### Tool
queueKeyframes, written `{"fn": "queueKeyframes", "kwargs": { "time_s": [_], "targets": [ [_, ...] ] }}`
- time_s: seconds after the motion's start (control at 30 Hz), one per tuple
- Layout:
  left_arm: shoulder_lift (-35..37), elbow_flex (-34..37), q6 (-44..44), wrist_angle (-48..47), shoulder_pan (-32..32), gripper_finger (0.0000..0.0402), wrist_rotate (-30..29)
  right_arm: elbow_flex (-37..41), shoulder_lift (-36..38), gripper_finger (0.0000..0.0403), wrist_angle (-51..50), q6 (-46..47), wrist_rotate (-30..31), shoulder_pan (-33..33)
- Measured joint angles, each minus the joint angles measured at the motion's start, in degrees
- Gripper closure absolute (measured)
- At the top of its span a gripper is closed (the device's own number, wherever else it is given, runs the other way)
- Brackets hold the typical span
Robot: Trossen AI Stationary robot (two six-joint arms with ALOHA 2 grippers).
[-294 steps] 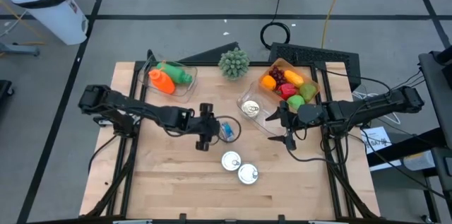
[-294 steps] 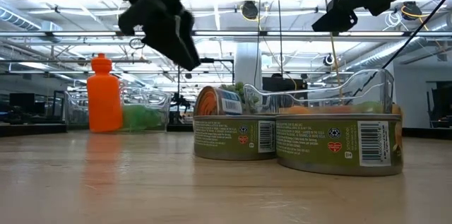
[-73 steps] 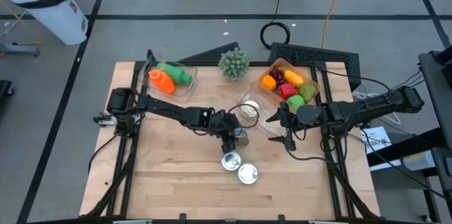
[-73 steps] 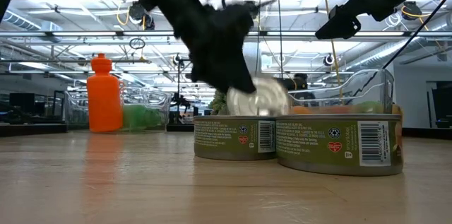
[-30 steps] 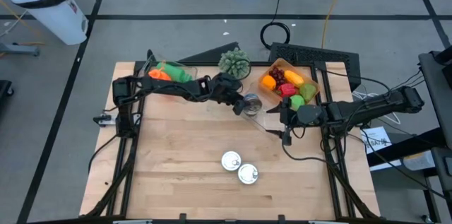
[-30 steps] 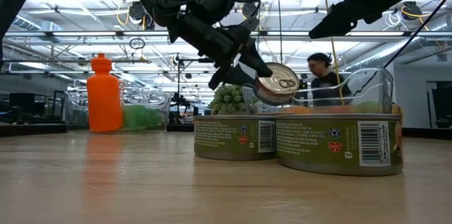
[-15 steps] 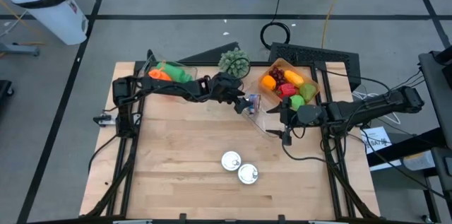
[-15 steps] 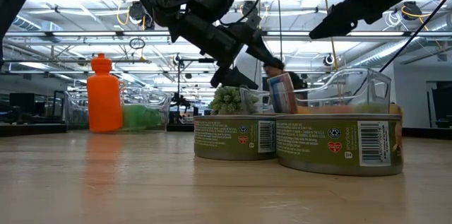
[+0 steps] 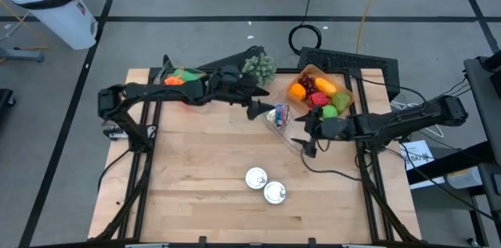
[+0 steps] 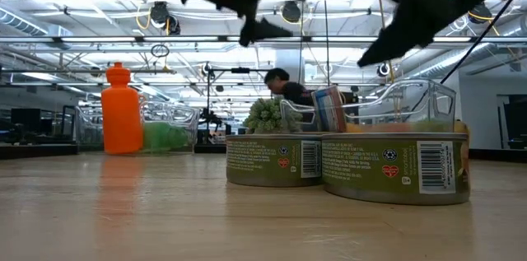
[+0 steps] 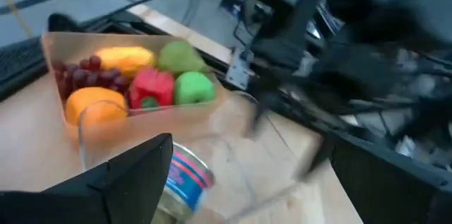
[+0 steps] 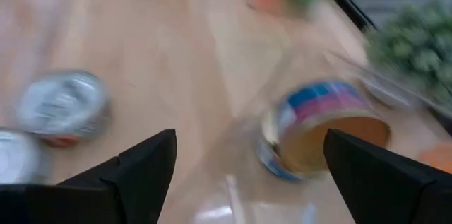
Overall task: Pick & Place Food Item
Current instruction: Put the blue and pink tuna can into the right transparent bin, then put the left green tuna can into the right transparent bin
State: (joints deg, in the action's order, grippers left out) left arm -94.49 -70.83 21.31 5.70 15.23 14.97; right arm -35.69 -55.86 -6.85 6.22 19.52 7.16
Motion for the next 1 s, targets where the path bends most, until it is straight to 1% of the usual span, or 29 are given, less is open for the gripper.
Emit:
{"fn": "queueKeyframes", "kwargs": {
  "time_s": [0.07,0.17,0.23,0.43,0.47,0.53,0.67,0.77,0.9,1.0],
  "targets": [
    [1.3,-0.1,-2.7,-1.2,-1.3,0.0012,0.0,0.3,-2.3,0.0064,0.2,-0.1,0.1,-2.7],
    [1.9,0.0,-4.8,-3.0,-3.2,0.0011,0.0,1.0,-6.2,0.0064,4.4,-1.6,-1.0,-6.8],
    [1.9,0.0,-5.0,-3.0,-4.2,0.0011,0.0,1.4,-8.7,0.0064,7.9,-2.8,-4.8,-9.6],
    [1.9,0.0,-5.6,-5.1,-5.6,0.0011,0.0,1.4,-17.3,0.0064,22.2,-6.8,-20.0,-17.4],
    [1.9,0.0,-5.6,-5.6,-5.7,0.0011,0.0,1.4,-18.2,0.0064,23.2,-7.0,-21.9,-18.2],
    [1.9,0.0,-5.6,-6.6,-5.6,0.0011,0.0,0.5,-19.4,0.0064,21.9,-7.1,-23.9,-19.2],
    [1.9,0.0,-5.7,-8.2,-5.6,0.0011,-0.1,-0.6,-17.9,0.0064,18.5,-7.0,-24.0,-19.2],
    [1.9,0.0,-6.6,-8.6,-5.6,0.0011,-0.1,-0.6,-14.9,0.0064,15.5,-5.8,-24.0,-18.6],
    [1.9,0.0,-7.3,-9.3,-6.2,0.0011,0.0,-0.6,-8.3,0.0064,11.0,-3.3,-24.1,-16.9],
    [2.0,0.0,-7.3,-12.3,-7.7,0.0011,0.0,-0.6,-2.8,0.0064,7.0,-1.6,-24.3,-14.5]
  ]
}}
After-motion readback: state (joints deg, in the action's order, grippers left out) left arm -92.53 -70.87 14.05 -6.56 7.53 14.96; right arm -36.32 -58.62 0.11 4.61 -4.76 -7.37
